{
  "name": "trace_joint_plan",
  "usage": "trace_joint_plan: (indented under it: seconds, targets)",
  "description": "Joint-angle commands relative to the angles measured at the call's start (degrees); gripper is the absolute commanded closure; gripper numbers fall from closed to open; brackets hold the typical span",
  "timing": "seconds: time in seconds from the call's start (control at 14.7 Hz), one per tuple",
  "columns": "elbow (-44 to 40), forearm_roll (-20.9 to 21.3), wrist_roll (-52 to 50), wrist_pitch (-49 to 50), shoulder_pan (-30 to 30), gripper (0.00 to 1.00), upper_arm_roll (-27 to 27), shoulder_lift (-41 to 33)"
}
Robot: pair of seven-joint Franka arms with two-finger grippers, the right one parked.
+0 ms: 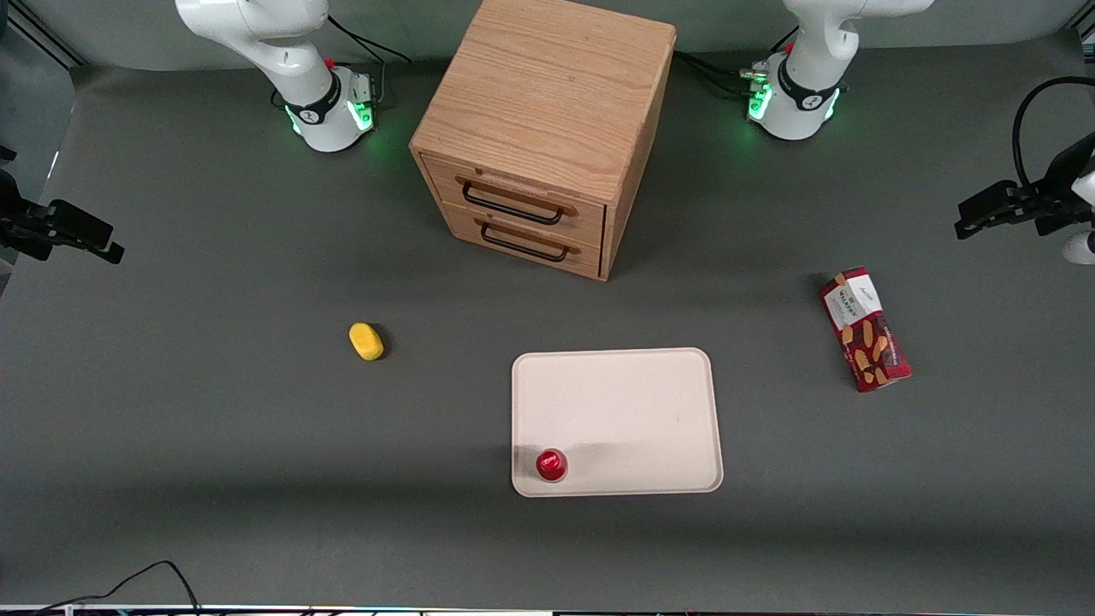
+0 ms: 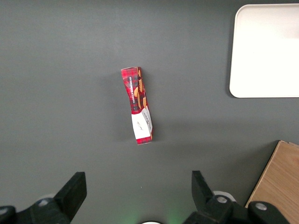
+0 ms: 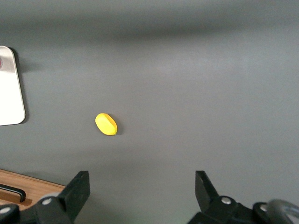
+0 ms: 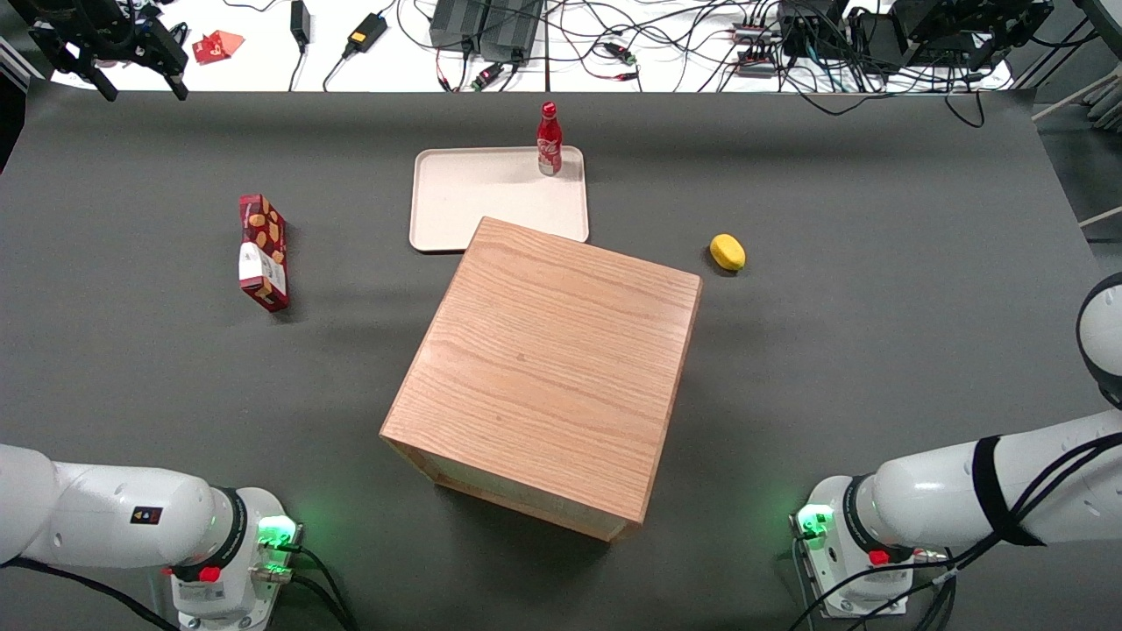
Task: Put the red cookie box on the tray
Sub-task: 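Move the left gripper down over the red plaid shortbread box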
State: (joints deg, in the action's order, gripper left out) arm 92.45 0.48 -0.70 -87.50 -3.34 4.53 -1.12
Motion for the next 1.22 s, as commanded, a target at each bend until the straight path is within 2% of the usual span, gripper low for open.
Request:
trace_joint_plan:
  seconds: [0.0,0.41,0.88,1.16]
  targets:
    - [-1.6,0.5,1.0,0.0,1.7,0.0,-0.1,0.9]
    - [-0.4,0.6,0.9,-0.6,2.6,0.0,-0.1,1.7]
    - [12.8,0.5,-0.4,-14.3,2.8,0.0,0.0,-0.2]
    - [22.1,0.4,-0.4,-25.8,3.2,0.0,0.0,-0.3]
